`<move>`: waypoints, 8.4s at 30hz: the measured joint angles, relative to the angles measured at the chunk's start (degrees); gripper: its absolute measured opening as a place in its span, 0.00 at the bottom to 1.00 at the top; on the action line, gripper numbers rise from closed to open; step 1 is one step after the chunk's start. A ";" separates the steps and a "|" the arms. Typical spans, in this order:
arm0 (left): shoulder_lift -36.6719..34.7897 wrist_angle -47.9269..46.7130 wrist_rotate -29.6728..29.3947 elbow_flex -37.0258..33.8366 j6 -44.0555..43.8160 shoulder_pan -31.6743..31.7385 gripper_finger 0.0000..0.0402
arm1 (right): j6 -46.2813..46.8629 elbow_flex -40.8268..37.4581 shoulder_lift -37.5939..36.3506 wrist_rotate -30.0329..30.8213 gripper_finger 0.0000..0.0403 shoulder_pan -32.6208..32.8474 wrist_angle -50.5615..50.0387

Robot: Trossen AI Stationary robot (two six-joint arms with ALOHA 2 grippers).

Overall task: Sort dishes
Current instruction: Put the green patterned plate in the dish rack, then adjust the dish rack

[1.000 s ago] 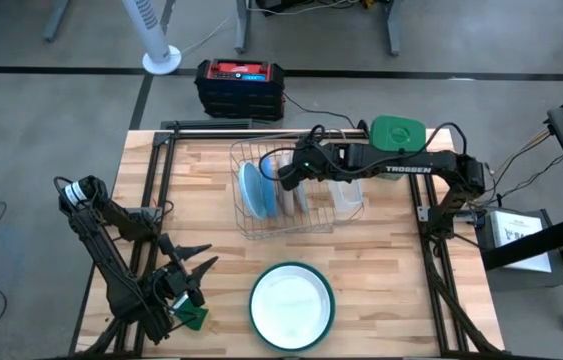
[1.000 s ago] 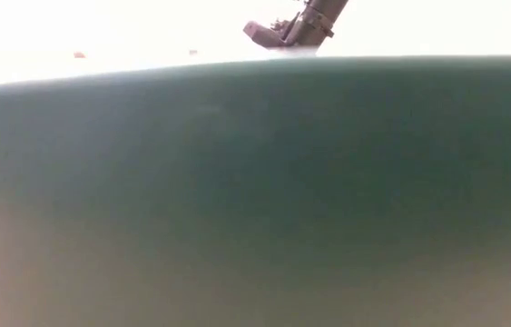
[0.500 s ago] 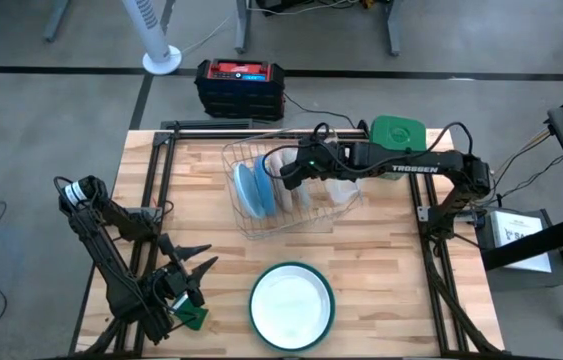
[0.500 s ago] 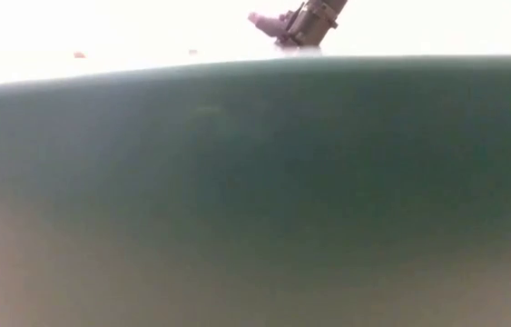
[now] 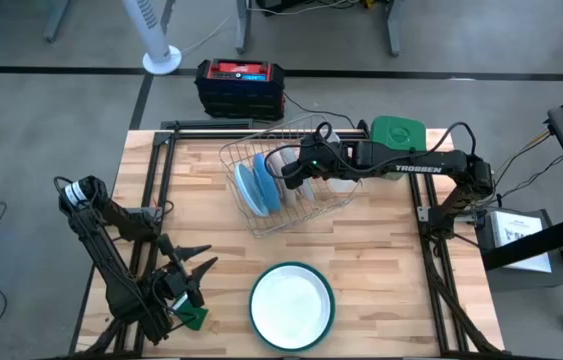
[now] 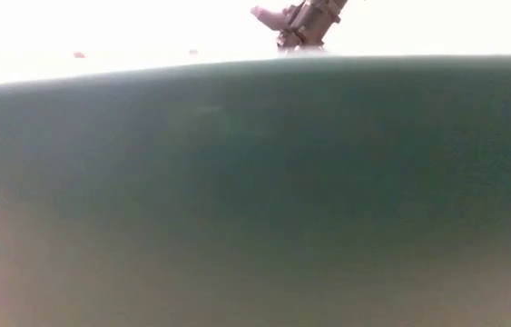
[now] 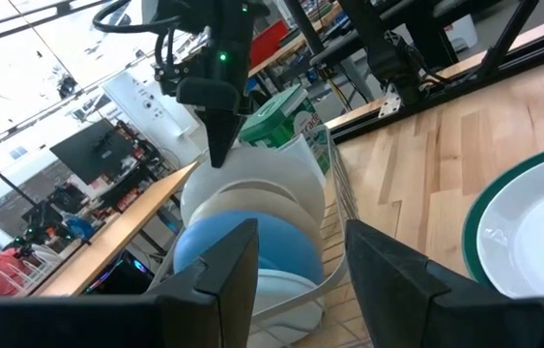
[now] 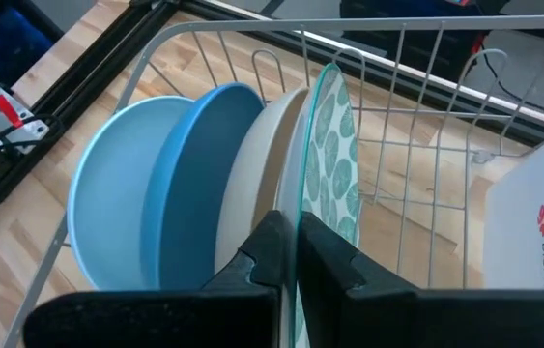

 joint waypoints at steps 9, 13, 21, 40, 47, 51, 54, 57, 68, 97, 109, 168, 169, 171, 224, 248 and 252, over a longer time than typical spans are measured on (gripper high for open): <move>0.00 -0.01 0.00 0.00 -0.20 -0.02 0.36 | 1.24 -0.33 0.02 0.46 0.02 0.17 -0.04; 0.00 0.00 -0.02 0.00 -0.20 -0.02 0.36 | 1.39 -0.54 0.44 0.55 0.02 0.28 -0.09; 0.01 0.01 -0.02 0.00 -0.22 -0.02 0.36 | 1.50 -0.68 0.79 0.57 0.02 0.37 -0.22; 0.02 -0.01 0.00 0.00 -0.38 -0.02 0.36 | 1.91 -2.68 0.81 0.97 0.04 0.35 0.19; 0.02 -0.01 0.02 0.00 -0.39 -0.02 0.36 | 2.22 -3.50 0.81 1.03 0.11 0.35 -0.03; 0.02 -0.01 0.04 0.00 -0.39 -0.02 0.36 | 2.24 -3.52 0.81 0.97 0.15 0.35 -0.05; 0.02 -0.01 0.04 0.00 -0.46 -0.02 0.36 | 2.19 -3.54 0.81 0.76 0.18 0.35 -0.05; 0.02 -0.01 0.05 0.00 -0.63 -0.02 0.36 | 2.15 -3.54 0.81 0.62 0.20 0.35 -0.05; 0.02 -0.07 0.09 0.00 -0.87 -0.04 0.36 | 1.91 -3.54 0.62 0.53 0.29 0.37 -0.79; 0.02 -0.21 0.11 0.00 -1.25 -0.04 0.36 | 1.94 -3.54 -0.33 -1.61 0.44 1.26 -3.25; 0.02 -0.23 0.11 0.00 -1.25 -0.17 0.36 | 3.53 -3.56 -1.34 -1.50 0.44 2.23 -7.09; 0.04 -0.23 0.07 0.00 -1.44 -0.59 0.36 | 18.09 -11.54 -2.16 0.12 0.02 14.47 -12.97; 0.04 -0.23 0.06 0.00 -1.44 -0.59 0.36 | 18.09 -11.67 -2.16 -0.22 0.02 14.49 -12.36; 0.04 -0.23 0.04 0.00 -1.44 -0.59 0.36 | 18.09 -11.96 -2.16 -0.56 0.02 14.69 -11.16; -0.07 41.62 25.78 -0.90 42.12 27.08 0.00 | 15.00 -42.64 -32.78 14.52 0.00 12.04 -11.01; -0.07 46.71 21.51 -6.12 41.93 29.11 0.00 | 16.78 -39.71 -35.00 18.26 0.00 12.44 -13.84; -0.07 47.82 21.51 -7.70 41.86 30.28 0.00 | 9.91 -39.54 -34.62 17.31 0.00 12.45 -7.55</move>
